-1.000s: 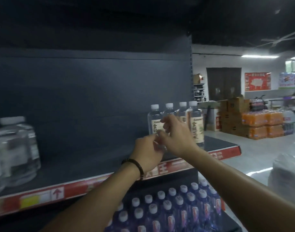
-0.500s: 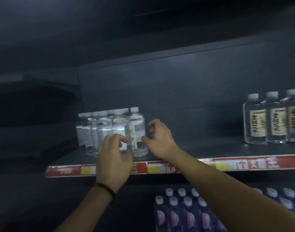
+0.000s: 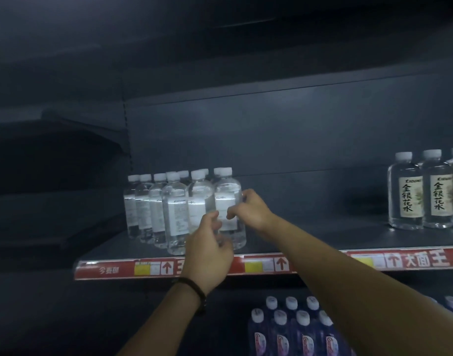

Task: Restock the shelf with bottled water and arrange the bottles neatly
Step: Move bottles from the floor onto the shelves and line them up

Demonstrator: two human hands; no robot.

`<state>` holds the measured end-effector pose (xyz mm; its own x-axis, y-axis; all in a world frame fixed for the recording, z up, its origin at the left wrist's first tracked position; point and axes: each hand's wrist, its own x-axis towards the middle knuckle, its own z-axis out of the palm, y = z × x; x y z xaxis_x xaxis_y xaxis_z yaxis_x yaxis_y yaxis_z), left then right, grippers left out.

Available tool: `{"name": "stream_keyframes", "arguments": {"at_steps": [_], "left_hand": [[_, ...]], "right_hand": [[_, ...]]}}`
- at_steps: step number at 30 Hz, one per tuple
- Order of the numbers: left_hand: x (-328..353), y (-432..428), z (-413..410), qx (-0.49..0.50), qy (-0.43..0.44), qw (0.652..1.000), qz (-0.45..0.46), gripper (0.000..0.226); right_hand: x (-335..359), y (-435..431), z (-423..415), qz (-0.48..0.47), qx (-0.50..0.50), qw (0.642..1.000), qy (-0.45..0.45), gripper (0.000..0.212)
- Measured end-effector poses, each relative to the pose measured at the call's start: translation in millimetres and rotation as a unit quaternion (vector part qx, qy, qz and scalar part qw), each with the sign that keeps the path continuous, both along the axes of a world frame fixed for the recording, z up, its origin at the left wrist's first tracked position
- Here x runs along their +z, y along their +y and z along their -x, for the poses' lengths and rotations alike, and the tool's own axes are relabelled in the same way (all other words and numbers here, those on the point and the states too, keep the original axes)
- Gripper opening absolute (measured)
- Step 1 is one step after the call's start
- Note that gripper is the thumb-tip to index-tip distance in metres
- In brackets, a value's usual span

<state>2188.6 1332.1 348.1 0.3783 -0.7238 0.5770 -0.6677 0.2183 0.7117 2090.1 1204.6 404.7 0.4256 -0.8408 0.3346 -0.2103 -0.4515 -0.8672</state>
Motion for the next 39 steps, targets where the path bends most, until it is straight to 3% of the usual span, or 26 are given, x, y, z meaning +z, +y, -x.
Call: {"name": "stream_keyframes", "arguments": {"at_steps": [4, 7, 9, 12, 15, 18, 21, 26, 31, 33, 39], "left_hand": [[0, -14, 3, -0.007, 0.012, 1.000, 0.001, 0.068], [-1, -25, 12, -0.028, 0.020, 0.999, -0.022, 0.072], [-2, -32, 15, -0.058, 0.039, 0.997, -0.020, 0.062], [2, -44, 20, -0.077, 0.061, 0.995, -0.017, 0.051], [6, -62, 25, -0.083, 0.056, 0.995, -0.024, 0.054], [8, -80, 30, -0.089, 0.064, 0.993, -0.032, 0.050], [11, -94, 37, -0.117, 0.089, 0.988, -0.054, 0.056], [15, -117, 55, -0.196, 0.113, 0.968, -0.105, 0.057], [17, -142, 97, -0.238, 0.063, 0.964, -0.103, 0.048], [15, -154, 121, -0.255, 0.069, 0.959, -0.098, 0.049], [15, -179, 202, -0.305, 0.056, 0.947, -0.088, 0.049]], "right_hand": [[-1, -3, 9, -0.017, 0.027, 0.999, 0.007, 0.054], [-4, -9, 21, 0.032, 0.009, 0.999, 0.040, 0.052], [-2, -12, 30, 0.058, 0.000, 0.997, 0.046, 0.044], [5, -19, 46, 0.055, -0.023, 0.998, -0.010, 0.030], [23, -25, 62, 0.067, -0.035, 0.996, -0.057, 0.040], [40, -24, 80, 0.163, -0.039, 0.985, 0.036, 0.054], [40, -27, 99, 0.267, -0.056, 0.951, 0.142, 0.059], [8, -31, 142, 0.334, -0.076, 0.932, 0.123, 0.067], [-36, -31, 198, 0.403, -0.158, 0.870, 0.238, 0.076], [-50, -33, 225, 0.414, -0.180, 0.852, 0.264, 0.075], [-70, -39, 294, 0.361, -0.234, 0.872, 0.233, 0.076]]}}
